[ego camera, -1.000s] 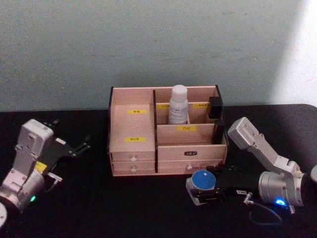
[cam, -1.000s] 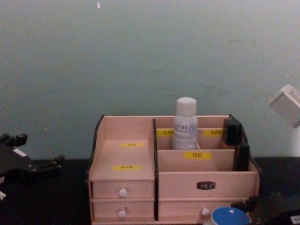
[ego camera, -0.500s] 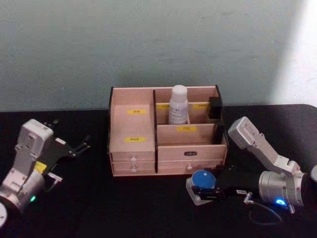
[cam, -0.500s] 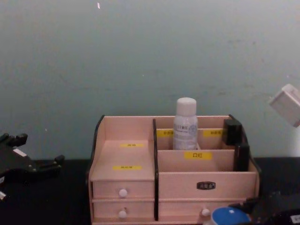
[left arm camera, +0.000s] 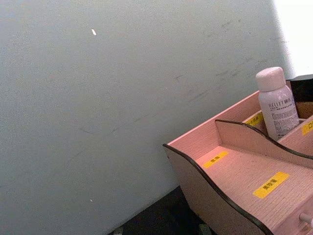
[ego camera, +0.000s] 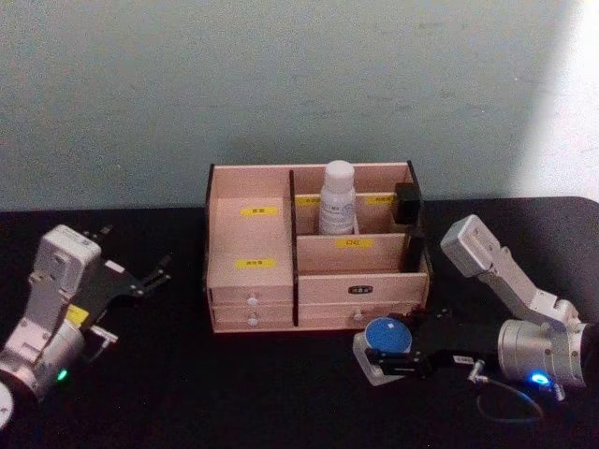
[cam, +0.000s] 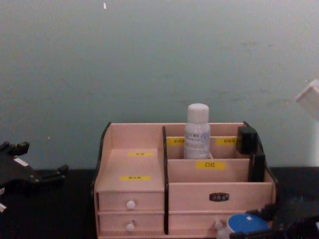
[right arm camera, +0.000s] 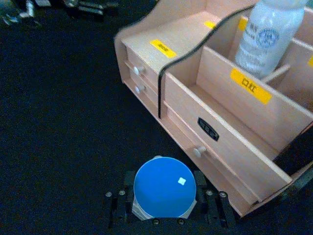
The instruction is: Pick up the facial cleanser and watermelon frost from the table and place them into the tiered storage box.
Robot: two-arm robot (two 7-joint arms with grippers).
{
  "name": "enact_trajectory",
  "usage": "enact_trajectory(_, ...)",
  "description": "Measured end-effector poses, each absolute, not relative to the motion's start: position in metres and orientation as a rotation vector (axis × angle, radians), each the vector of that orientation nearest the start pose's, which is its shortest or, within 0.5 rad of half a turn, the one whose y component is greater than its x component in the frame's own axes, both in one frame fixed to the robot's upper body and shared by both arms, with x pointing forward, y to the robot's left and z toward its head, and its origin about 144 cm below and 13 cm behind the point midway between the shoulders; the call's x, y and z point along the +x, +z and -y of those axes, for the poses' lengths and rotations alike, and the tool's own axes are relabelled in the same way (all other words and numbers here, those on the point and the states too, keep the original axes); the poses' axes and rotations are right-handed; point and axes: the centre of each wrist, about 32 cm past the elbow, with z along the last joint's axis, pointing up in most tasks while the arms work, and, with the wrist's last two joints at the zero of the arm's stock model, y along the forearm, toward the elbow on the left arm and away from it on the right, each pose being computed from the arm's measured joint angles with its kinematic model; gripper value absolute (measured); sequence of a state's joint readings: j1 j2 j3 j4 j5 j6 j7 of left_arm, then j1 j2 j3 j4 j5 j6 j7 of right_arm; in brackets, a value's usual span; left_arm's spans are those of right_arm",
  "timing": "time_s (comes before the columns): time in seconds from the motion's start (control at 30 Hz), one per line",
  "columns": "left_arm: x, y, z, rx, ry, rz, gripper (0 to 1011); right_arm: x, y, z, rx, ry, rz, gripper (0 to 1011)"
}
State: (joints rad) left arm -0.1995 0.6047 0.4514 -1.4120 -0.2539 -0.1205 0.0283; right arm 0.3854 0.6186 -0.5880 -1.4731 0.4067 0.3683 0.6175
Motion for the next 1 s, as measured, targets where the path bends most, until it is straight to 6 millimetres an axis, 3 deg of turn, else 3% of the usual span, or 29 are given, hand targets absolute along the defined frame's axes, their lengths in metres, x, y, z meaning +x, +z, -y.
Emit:
enact_trajectory(0.5,0.489,1.140,-0.310,0.304,1.248,0.285,1001,0.526,1.228,0.268,-0.449,-0.559,-0.101,722)
enact_trajectory(1.0,0.489,1.140,-0.310,0.304,1.248,0.285,1001,0.556,1.251,0.237,-0.375,-0.573,-0.090,722)
